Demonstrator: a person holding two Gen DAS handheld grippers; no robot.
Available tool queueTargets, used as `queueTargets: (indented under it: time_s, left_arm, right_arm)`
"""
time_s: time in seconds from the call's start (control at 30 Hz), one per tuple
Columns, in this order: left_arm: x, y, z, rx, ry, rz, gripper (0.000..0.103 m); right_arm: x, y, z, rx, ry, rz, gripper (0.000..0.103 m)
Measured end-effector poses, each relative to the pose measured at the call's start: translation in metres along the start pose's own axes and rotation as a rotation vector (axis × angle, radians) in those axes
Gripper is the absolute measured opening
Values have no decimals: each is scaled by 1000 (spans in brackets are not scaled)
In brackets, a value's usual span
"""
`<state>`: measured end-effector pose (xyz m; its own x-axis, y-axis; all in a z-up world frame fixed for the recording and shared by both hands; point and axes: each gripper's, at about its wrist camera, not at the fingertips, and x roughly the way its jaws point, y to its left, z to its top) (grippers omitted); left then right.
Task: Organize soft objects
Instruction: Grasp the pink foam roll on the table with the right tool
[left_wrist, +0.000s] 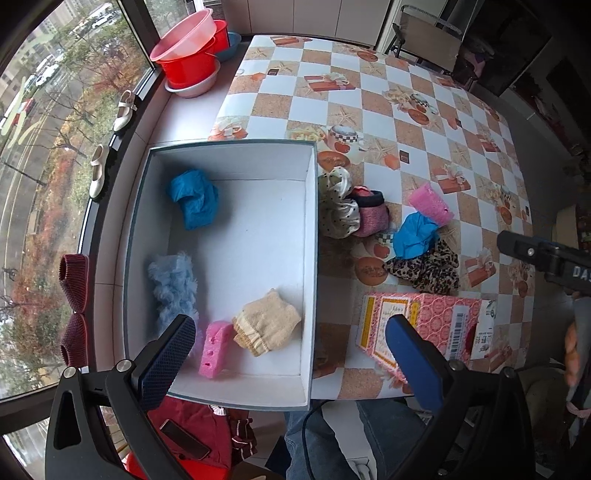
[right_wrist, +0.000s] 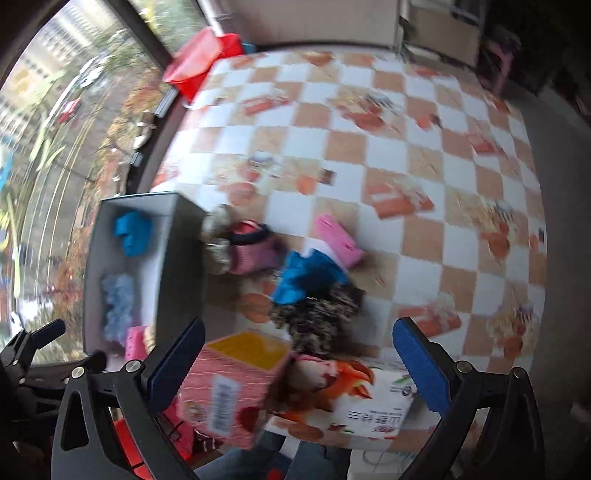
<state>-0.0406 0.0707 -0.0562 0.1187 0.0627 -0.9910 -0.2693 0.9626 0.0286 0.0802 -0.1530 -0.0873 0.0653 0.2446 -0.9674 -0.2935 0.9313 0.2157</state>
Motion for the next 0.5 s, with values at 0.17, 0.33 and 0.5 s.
queueTargets:
  time_s: [0.17, 0.33, 0.5]
  left_arm:
    - [5, -27, 30, 34, 6, -28, 103]
    - [14, -51, 58, 38, 22, -44, 103]
    - [23, -66, 73, 31, 50, -38, 103]
  right_arm:
    - [32, -31, 9, 55, 65, 16, 103]
    - [71, -47, 25, 116, 129, 66, 103]
    - [105, -53, 53, 90, 118, 39, 103]
